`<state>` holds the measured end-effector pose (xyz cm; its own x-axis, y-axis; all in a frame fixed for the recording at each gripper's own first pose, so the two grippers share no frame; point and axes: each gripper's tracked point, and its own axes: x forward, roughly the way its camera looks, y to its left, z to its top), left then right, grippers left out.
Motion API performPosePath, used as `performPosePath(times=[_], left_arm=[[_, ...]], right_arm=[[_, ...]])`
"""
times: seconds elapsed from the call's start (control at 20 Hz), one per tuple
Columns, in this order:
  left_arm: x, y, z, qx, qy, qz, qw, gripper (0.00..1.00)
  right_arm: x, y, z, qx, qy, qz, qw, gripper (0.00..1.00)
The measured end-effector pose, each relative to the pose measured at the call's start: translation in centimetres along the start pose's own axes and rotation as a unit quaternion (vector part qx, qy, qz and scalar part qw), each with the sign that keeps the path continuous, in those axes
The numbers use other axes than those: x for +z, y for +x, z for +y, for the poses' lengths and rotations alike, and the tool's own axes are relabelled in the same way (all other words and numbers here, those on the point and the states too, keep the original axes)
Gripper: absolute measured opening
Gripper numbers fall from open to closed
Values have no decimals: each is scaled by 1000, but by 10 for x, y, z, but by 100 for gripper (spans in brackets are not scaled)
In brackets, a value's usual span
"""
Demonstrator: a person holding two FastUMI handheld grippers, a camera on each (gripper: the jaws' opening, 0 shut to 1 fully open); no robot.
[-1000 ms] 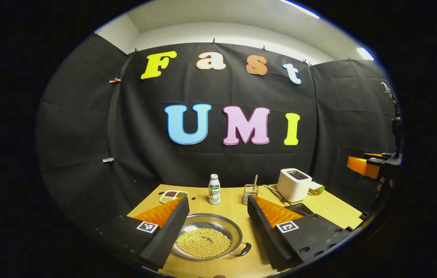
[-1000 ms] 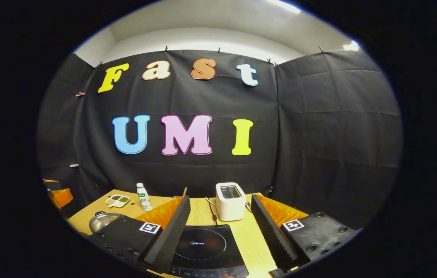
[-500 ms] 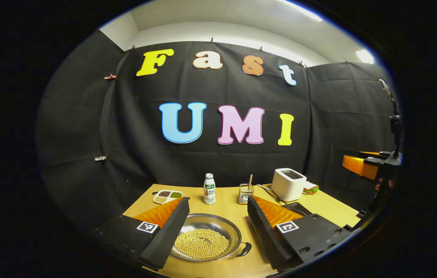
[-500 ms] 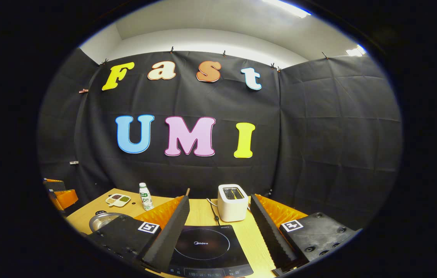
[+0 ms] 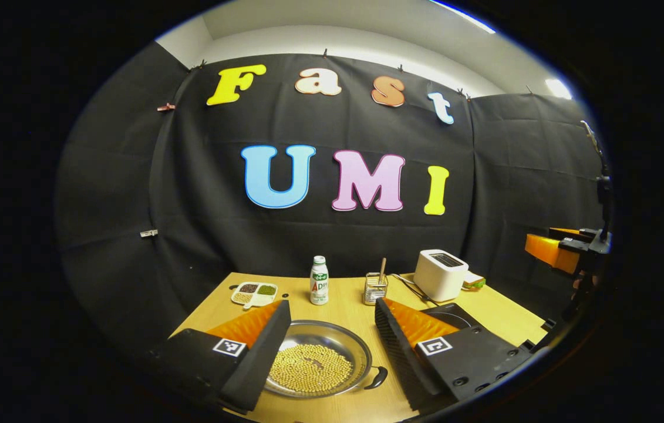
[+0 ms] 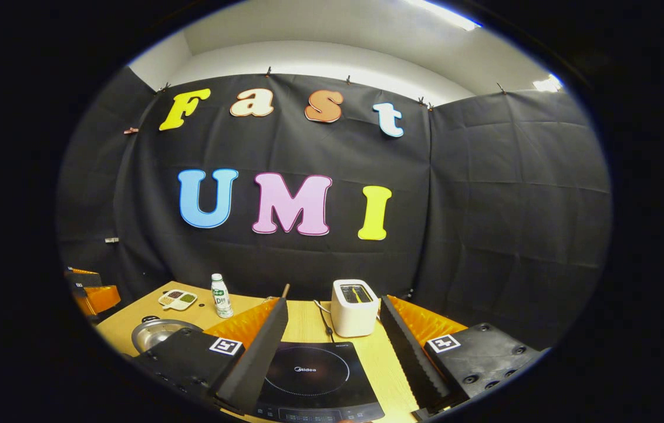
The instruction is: First push the handle of the pot to place it horizontally, then grasp the pot with both hands and set it on the induction cooktop.
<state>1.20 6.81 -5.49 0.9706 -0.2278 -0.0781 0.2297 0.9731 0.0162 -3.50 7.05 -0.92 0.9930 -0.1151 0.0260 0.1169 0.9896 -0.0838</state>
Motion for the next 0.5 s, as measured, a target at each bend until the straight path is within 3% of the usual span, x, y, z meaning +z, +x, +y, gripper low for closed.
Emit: performPosePath(times=[0.15,0.4,0.45,0.5], left_arm=[[-9,2,4,-15,3,24,1000,73],[-29,-4,10,-53,7,64,996,53],[-36,-5,13,-58,12,72,996,41],[-42,-8,14,-63,17,77,995,41]], right_arm=[[-3,1,6,3,-1,8,1000,98],[-4,0,19,0,-3,14,1000,98],[-6,-1,20,0,-7,16,1000,98],[-8,-3,21,1,-10,18,1000,98]])
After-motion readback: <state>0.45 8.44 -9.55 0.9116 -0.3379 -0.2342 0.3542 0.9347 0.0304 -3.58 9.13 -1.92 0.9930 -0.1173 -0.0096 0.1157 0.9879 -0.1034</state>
